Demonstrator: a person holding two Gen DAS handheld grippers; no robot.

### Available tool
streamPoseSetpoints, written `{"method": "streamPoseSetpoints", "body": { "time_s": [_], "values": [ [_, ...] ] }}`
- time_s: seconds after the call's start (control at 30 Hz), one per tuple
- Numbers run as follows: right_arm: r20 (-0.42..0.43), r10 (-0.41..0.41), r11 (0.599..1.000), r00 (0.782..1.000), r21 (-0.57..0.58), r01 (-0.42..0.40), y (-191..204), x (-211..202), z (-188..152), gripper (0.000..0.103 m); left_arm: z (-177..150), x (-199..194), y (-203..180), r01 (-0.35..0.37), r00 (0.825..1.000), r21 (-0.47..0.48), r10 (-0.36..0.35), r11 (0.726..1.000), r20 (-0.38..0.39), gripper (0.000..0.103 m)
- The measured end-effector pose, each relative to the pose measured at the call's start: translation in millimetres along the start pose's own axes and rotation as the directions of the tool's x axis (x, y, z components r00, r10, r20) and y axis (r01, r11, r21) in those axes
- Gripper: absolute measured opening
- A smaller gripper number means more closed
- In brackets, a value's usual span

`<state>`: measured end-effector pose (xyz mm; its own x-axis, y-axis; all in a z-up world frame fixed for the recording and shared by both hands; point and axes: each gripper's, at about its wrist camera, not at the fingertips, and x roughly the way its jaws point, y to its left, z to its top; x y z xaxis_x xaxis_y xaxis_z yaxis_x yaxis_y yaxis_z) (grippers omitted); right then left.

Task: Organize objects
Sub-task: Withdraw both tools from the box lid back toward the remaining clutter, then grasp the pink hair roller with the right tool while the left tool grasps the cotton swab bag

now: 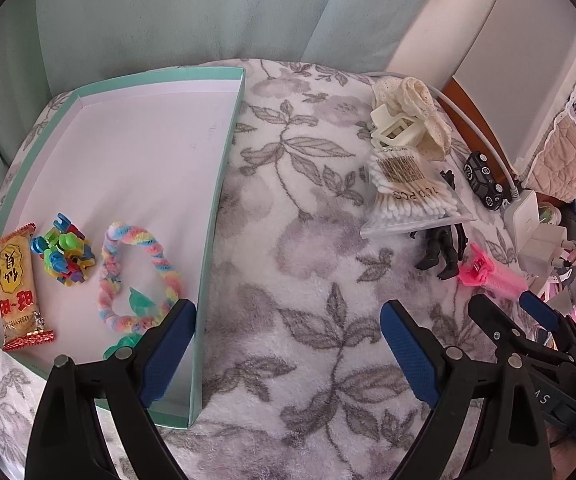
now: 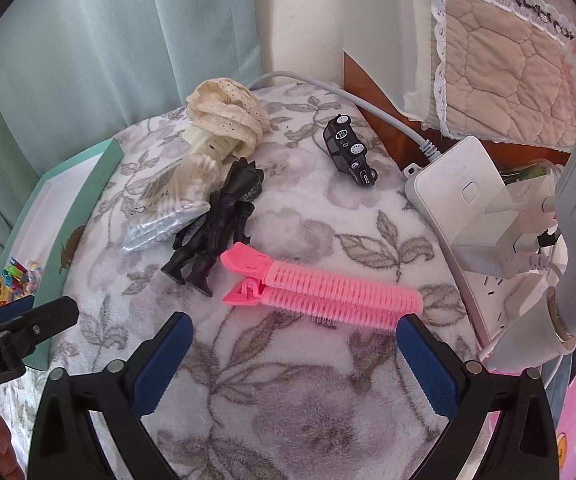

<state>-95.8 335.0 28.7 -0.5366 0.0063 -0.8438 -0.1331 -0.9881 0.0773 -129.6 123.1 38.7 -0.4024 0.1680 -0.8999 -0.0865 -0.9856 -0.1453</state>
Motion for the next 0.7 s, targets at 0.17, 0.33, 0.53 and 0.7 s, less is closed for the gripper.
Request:
{"method": "streamPoseSetpoints", "body": {
  "time_s": [0.17,0.33,0.53,0.7],
  "values": [
    [0.012,-0.048,0.996,0.999,-0.070,0.049,6,5,5,0.103,2,4,0,-0.004,1.000,-0.001,0.004,1.000,-0.005,0.093],
    [0.025,-0.058,0.994,0.998,-0.086,0.060,4,8,11,0.103,4,8,0,-0.004,1.000,-0.006,0.004,1.000,-0.007,0.093],
    [0.033,-0.072,0.988,0.997,-0.132,0.076,7,15,18,0.103,7,11,0,-0.008,1.000,-0.005,0.008,1.000,-0.011,0.093],
    [0.035,-0.078,0.986,0.996,-0.145,0.083,6,18,22,0.100,11,13,0,-0.004,1.000,-0.014,0.003,1.000,-0.014,0.093]
  ]
}}
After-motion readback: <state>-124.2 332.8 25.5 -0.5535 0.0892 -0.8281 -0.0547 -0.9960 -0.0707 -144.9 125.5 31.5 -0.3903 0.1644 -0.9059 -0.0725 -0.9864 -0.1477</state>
